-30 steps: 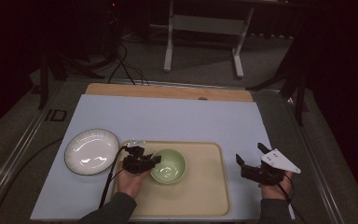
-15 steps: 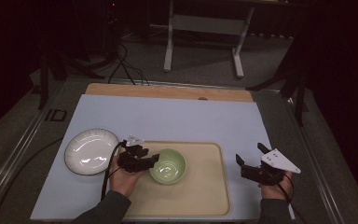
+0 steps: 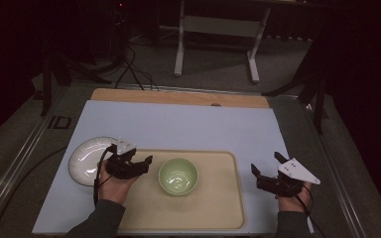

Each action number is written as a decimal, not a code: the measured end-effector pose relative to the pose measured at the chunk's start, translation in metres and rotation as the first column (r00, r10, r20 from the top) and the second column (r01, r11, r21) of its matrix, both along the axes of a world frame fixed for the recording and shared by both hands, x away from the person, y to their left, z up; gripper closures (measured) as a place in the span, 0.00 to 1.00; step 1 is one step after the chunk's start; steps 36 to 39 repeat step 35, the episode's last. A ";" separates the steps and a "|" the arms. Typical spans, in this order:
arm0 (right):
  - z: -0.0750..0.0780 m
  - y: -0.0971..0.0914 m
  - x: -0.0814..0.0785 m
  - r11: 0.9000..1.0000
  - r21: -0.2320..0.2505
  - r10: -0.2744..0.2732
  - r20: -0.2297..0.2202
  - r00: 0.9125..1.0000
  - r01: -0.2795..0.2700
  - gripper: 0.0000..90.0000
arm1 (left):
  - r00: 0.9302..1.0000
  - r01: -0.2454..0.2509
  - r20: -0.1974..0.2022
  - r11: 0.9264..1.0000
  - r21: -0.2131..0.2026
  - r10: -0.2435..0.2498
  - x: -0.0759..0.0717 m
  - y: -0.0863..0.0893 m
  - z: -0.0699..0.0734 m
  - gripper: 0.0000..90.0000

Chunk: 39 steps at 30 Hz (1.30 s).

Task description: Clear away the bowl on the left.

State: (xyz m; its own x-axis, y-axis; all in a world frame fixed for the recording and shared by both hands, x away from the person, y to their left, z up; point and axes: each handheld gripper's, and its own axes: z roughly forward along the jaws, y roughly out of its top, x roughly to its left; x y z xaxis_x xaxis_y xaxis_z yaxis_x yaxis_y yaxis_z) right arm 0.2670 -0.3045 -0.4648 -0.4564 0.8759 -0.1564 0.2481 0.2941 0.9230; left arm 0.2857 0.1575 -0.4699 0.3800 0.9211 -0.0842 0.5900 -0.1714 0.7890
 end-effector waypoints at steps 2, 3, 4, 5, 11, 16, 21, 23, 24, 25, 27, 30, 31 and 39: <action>0.000 0.000 0.000 1.000 0.002 0.000 0.001 1.000 0.000 0.12 | 1.000 -0.014 0.008 1.000 0.010 0.014 -0.001 0.005 0.000 0.39; 0.000 0.000 0.000 1.000 0.002 0.001 0.001 1.000 -0.001 0.12 | 1.000 -0.018 0.014 1.000 0.018 0.018 -0.001 0.008 0.001 0.39; 0.000 0.000 0.000 1.000 0.003 0.000 0.002 1.000 0.000 0.12 | 1.000 -0.024 0.019 0.999 0.023 0.023 -0.002 0.011 0.002 0.38; 0.000 -0.001 0.000 1.000 0.004 0.000 0.002 1.000 0.000 0.12 | 0.999 -0.032 0.025 0.999 0.022 0.031 -0.003 0.014 0.002 0.38; 0.000 -0.001 0.000 1.000 0.005 0.000 0.000 1.000 0.000 0.12 | 0.994 -0.085 0.066 0.996 0.038 0.083 -0.009 0.034 0.008 0.36; 0.000 -0.002 -0.001 1.000 0.009 -0.007 0.002 1.000 0.007 0.12 | 0.982 -0.158 0.110 0.987 0.021 0.155 -0.015 0.058 0.011 0.35; 0.000 -0.002 -0.001 1.000 0.012 -0.010 0.001 1.000 0.010 0.12 | 0.969 -0.194 0.159 0.980 0.031 0.187 -0.024 0.077 0.013 0.31; 0.000 -0.002 -0.001 1.000 0.011 -0.011 0.000 1.000 0.011 0.12 | 0.966 -0.196 0.182 0.980 0.046 0.184 -0.028 0.082 0.014 0.30; 0.000 -0.002 -0.001 1.000 0.010 -0.011 0.000 1.000 0.011 0.12 | 0.963 -0.203 0.189 0.978 0.053 0.190 -0.030 0.084 0.014 0.29; -0.001 -0.002 -0.001 1.000 0.010 -0.011 -0.001 1.000 0.011 0.12 | 0.961 -0.207 0.199 0.977 0.056 0.192 -0.031 0.086 0.014 0.28; -0.001 -0.002 -0.001 1.000 0.011 -0.012 -0.006 1.000 0.012 0.12 | 0.956 -0.221 0.210 0.974 0.057 0.204 -0.034 0.090 0.015 0.25; -0.001 -0.002 -0.001 1.000 0.013 -0.015 -0.004 1.000 0.015 0.12 | 0.945 -0.267 0.211 0.962 0.057 0.250 -0.036 0.095 0.014 0.18; -0.002 -0.002 -0.001 1.000 0.014 -0.016 -0.007 1.000 0.016 0.12 | 0.941 -0.284 0.209 0.957 0.058 0.267 -0.036 0.098 0.014 0.17; -0.003 -0.002 -0.001 1.000 0.008 -0.023 -0.011 1.000 0.023 0.12 | 0.923 -0.344 0.195 0.938 0.029 0.332 -0.037 0.107 0.014 0.14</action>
